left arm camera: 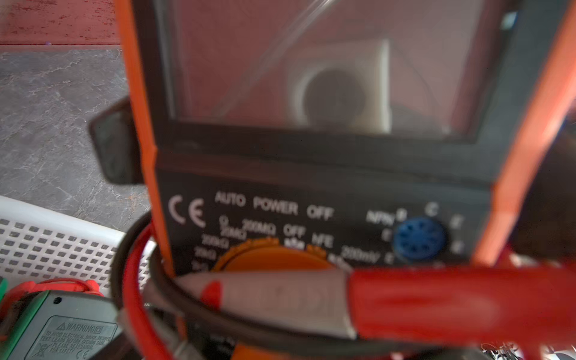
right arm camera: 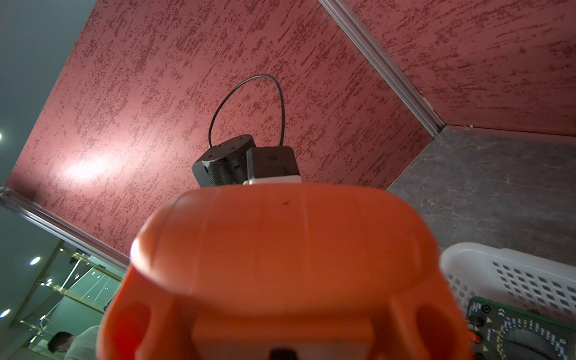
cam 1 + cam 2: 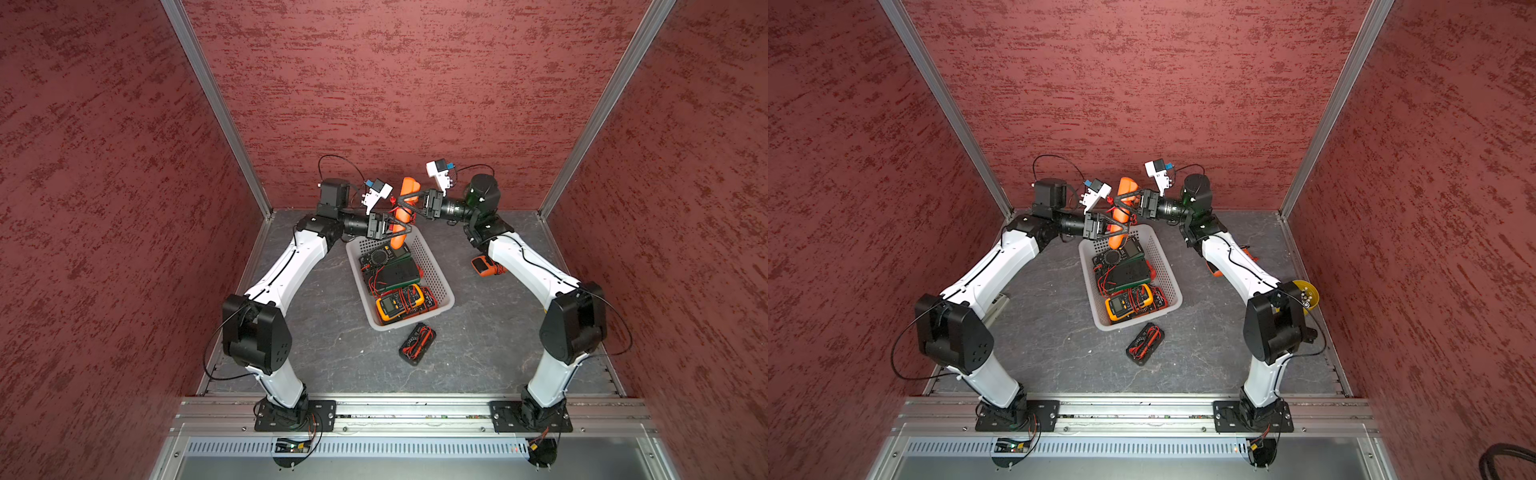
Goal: Put the multimeter into the basket
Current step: Pick up the multimeter from the center of the board, then place the multimeter in the basket.
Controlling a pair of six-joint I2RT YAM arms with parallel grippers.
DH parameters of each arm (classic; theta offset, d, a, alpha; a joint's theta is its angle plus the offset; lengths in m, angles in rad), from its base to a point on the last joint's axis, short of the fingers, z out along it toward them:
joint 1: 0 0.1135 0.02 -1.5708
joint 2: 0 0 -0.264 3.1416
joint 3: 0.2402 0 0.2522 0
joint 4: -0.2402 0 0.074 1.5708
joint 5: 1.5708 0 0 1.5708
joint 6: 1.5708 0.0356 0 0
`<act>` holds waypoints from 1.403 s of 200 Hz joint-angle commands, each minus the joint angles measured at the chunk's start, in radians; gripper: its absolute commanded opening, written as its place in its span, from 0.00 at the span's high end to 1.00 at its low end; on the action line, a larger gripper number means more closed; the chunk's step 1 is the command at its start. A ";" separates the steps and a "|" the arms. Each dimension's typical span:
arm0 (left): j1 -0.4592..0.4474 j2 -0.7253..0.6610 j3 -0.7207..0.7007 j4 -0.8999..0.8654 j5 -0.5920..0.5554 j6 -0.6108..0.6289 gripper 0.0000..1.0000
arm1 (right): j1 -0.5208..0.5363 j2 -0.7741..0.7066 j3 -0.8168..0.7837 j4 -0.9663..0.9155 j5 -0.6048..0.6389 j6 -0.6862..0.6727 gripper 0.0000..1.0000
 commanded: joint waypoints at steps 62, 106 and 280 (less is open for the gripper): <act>0.025 -0.006 0.023 0.090 0.031 -0.072 0.70 | 0.008 -0.035 0.068 -0.096 0.025 -0.111 0.22; 0.045 -0.031 0.055 -0.178 -0.214 0.154 0.72 | -0.020 -0.112 0.121 -0.402 0.179 -0.290 0.01; 0.014 0.316 0.279 -0.457 -0.958 1.113 0.65 | -0.073 -0.513 -0.042 -0.993 1.024 -0.315 0.01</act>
